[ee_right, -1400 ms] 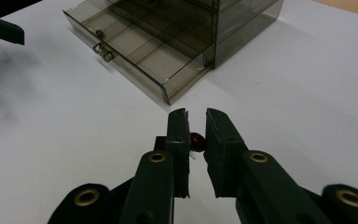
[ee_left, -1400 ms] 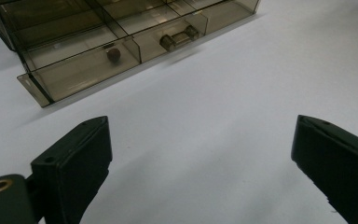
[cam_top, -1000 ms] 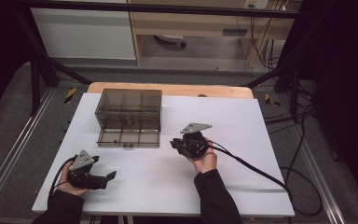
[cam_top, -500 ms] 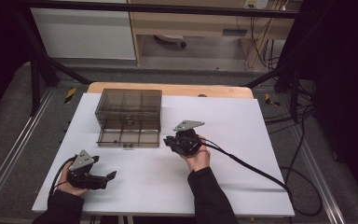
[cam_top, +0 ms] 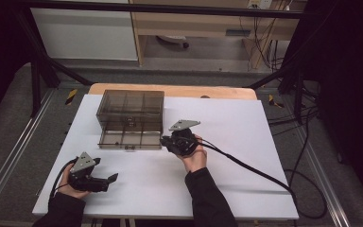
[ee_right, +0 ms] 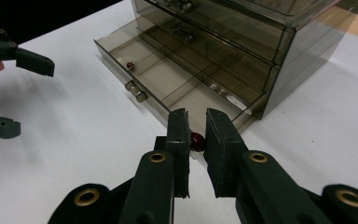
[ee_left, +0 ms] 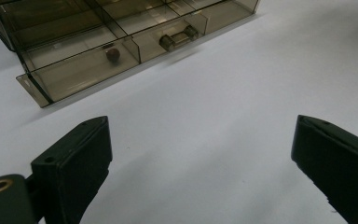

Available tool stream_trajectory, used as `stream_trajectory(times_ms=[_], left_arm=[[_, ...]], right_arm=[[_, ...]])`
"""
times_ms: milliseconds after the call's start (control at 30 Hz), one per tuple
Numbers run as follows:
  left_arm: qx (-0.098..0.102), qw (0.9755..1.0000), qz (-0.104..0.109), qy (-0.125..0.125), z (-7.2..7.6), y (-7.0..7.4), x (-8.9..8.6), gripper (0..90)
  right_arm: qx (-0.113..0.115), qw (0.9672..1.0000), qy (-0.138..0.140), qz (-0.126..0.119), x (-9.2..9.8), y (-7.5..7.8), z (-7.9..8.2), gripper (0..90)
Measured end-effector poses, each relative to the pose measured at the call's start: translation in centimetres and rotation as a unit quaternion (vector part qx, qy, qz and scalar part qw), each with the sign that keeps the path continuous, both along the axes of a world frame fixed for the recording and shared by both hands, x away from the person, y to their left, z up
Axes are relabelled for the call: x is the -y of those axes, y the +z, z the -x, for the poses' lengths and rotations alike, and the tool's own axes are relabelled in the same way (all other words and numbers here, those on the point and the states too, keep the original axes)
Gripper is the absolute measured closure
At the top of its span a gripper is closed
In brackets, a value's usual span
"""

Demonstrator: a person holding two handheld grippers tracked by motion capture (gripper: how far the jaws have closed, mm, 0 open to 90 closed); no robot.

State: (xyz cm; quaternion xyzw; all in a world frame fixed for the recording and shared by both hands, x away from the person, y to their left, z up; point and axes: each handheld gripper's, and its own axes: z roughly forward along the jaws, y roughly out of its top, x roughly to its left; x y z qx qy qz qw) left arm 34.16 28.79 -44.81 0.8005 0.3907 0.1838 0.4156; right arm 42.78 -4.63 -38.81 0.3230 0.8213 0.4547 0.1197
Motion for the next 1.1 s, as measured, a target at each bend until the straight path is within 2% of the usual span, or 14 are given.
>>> stream_trajectory(times_ms=[667,767,1100], left_arm=[[0.0,1.0,0.002,-0.001,0.0,0.0,0.0,5.0],[0.0,1.0,0.003,-0.001,0.0,0.0,0.0,5.0],[0.0,1.0,0.003,-0.001,0.0,0.1,0.0,5.0]], right_arm=[[0.004,0.9998,0.019,0.006,-3.1,0.6,-0.7,80.4],[0.004,0.9997,0.022,0.001,-3.7,0.7,-0.8,80.4],[0.006,0.9994,0.032,0.009,-5.5,0.6,-1.3,80.4]])
